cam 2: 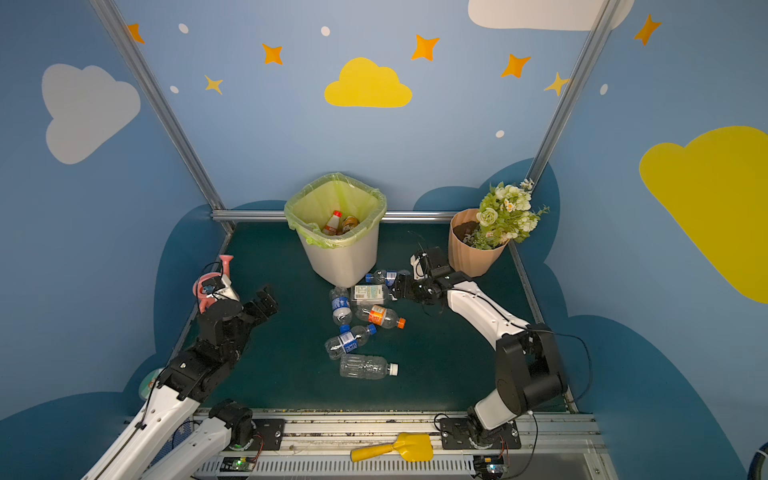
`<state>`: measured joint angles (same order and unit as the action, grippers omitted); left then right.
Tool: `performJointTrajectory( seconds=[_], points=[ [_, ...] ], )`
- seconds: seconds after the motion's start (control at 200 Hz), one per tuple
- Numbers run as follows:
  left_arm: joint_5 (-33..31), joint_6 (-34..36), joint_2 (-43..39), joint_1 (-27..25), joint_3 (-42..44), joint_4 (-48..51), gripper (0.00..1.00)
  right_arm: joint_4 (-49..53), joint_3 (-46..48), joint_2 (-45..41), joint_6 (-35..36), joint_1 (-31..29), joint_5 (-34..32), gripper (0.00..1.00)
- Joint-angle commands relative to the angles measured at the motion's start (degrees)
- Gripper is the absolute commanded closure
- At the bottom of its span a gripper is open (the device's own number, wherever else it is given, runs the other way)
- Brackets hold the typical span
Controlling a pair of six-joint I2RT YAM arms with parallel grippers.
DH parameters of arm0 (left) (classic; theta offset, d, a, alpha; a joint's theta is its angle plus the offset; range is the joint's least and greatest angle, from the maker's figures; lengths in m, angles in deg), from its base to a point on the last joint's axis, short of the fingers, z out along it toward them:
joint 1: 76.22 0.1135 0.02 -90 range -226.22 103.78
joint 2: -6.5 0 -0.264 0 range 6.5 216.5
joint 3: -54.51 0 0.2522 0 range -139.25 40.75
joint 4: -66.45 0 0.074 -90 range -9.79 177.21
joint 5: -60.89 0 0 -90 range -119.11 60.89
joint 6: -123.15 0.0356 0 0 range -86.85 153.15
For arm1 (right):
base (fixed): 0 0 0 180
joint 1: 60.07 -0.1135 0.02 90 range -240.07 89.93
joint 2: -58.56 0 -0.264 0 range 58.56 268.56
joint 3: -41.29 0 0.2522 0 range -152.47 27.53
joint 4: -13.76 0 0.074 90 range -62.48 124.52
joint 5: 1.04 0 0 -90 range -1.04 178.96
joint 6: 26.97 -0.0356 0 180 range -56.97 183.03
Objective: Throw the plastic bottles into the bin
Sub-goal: 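Draw the left arm back while the right gripper reaches toward the bottle pile, then lower the right gripper and grasp the clear orange-labelled bottle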
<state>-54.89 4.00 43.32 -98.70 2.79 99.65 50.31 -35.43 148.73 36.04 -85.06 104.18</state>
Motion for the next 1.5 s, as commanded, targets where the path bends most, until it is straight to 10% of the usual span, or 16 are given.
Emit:
performJointTrajectory(
  seconds=[0.0, 0.706, 1.496],
  points=[
    [0.2, -1.9, -1.2, 0.4, 0.6, 1.3, 0.0, -2.0, -0.9, 2.8, -0.5, -0.2, 4.3, 0.11],
    [5.8, -2.4, 1.3, 0.6, 1.3, 1.9, 0.0, -22.0, 7.5, 9.8, -6.8, 4.9, 16.2, 0.1],
    [5.5, -3.8, 0.5, 0.6, 2.6, 2.8, 0.0, 7.5, -7.2, 11.6, 27.3, -7.4, 2.5, 0.2]
  ],
)
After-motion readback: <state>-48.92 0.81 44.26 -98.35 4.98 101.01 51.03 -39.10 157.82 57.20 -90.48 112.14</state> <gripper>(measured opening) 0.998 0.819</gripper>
